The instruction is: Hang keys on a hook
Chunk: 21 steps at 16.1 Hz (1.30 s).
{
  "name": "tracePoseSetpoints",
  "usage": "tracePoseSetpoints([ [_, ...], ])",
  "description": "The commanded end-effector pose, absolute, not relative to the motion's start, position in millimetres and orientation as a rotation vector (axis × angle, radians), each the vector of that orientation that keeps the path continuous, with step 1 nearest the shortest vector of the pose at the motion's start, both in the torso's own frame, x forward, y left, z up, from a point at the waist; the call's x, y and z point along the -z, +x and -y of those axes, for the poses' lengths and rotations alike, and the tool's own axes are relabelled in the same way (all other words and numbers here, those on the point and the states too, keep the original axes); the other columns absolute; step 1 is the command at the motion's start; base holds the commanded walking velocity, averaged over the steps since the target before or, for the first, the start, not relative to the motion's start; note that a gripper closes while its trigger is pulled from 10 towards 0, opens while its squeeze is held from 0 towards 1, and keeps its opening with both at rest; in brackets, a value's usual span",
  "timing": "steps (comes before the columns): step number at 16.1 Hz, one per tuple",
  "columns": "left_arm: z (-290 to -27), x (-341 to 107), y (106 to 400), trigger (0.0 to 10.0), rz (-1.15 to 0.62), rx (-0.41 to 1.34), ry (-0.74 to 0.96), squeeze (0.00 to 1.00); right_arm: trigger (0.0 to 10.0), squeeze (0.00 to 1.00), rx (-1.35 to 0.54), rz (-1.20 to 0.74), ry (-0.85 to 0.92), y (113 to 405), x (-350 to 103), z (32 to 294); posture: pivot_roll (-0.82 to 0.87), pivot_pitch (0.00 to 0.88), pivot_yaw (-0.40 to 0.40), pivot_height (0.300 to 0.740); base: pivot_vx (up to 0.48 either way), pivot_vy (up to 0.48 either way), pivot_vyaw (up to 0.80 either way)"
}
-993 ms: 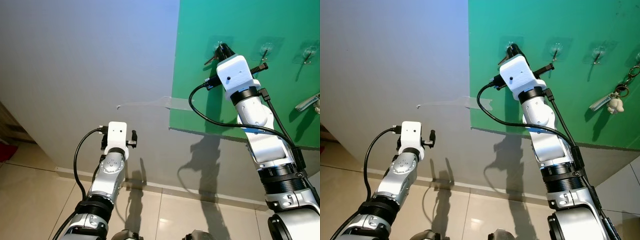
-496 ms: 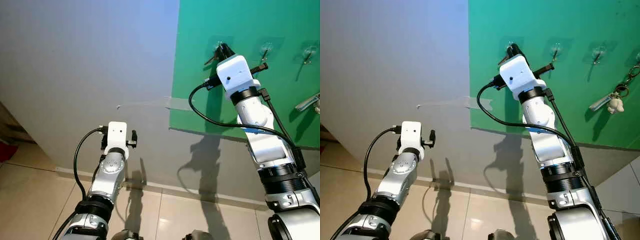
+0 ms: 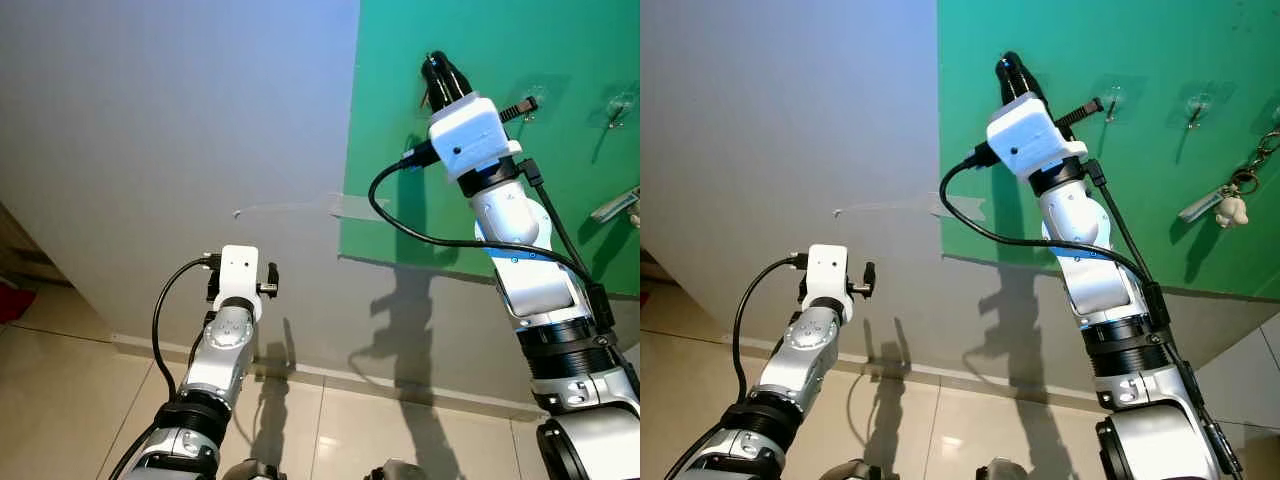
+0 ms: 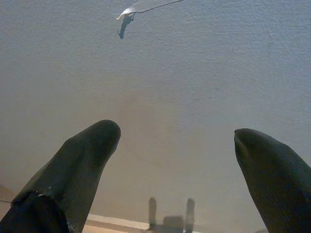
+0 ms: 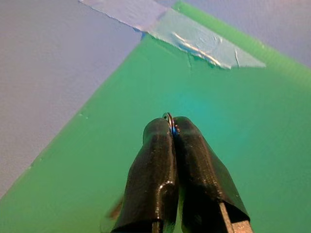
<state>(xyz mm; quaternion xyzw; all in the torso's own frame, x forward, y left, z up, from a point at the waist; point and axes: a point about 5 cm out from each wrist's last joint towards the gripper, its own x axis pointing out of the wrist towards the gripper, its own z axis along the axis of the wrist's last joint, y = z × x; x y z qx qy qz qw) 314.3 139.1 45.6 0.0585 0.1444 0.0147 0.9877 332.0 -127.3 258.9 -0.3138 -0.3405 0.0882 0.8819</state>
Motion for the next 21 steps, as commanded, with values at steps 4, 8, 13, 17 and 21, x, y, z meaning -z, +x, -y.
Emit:
tracePoseSetpoints([
  [4,-137.7,-46.7,315.5,10.0,-0.285,-0.024,0.128,0.00,10.0,0.00,-0.227,0.760,-0.846,327.6,-259.6,128.3,-0.18,0.000,0.022,0.713,0.000,0.000,0.00],
  [8,-135.3,-46.0,316.1,10.0,-0.290,-0.015,0.127,0.00,10.0,0.00,-0.237,0.766,-1.118,327.8,-249.3,144.4,-0.19,0.000,0.024,0.713,0.000,0.000,0.00],
  [13,-132.0,-46.4,317.7,10.0,-0.297,0.002,0.117,0.00,10.0,0.00,-0.236,0.797,-1.410,335.7,-247.0,161.7,-0.20,0.000,0.040,0.713,0.000,0.000,0.00],
  [17,-97.5,-52.2,312.6,10.0,-0.313,0.272,0.058,0.00,10.0,0.00,-0.245,0.845,-1.488,344.8,-250.0,156.8,-0.20,0.000,0.039,0.713,0.000,0.000,0.00],
  [21,-89.2,-55.9,307.1,10.0,-0.322,0.390,0.069,0.00,10.0,0.00,-0.260,0.885,-1.542,350.8,-252.3,151.9,-0.20,0.000,0.036,0.713,0.000,0.000,0.00],
])
